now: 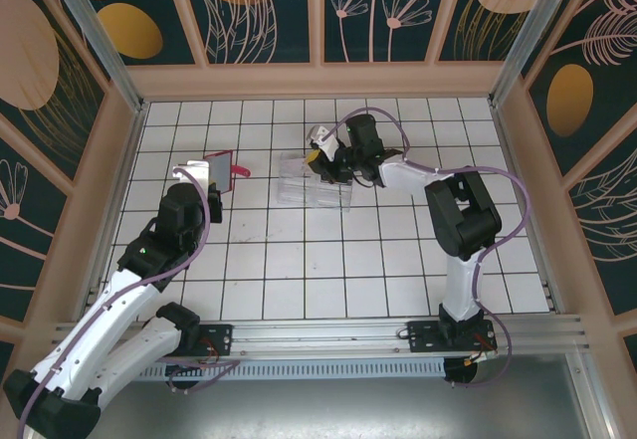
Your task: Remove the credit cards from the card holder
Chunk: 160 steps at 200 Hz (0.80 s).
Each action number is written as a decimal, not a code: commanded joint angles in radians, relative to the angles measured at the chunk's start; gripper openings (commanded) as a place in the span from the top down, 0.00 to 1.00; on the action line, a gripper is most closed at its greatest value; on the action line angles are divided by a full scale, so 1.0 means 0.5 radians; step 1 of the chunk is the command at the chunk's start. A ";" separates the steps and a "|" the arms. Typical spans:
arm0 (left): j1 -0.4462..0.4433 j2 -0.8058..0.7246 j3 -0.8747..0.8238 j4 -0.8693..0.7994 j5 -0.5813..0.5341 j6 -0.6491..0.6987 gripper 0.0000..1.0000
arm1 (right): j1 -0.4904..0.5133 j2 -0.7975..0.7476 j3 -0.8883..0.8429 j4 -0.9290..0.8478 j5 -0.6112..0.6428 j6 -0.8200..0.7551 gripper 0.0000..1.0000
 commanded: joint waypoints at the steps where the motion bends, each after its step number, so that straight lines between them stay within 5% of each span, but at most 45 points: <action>1: 0.008 -0.026 -0.009 0.097 -0.031 0.013 1.00 | 0.000 -0.008 -0.068 0.161 -0.069 0.065 1.00; 60: 0.008 -0.040 -0.014 0.094 -0.034 0.009 1.00 | -0.003 0.062 -0.029 0.049 0.050 0.041 0.99; 80: 0.008 -0.037 -0.016 0.094 -0.033 0.008 1.00 | -0.002 0.054 -0.011 -0.010 0.107 0.023 0.86; 160: 0.008 -0.040 -0.011 0.097 -0.019 0.008 1.00 | 0.000 -0.178 -0.059 -0.010 0.356 0.088 0.77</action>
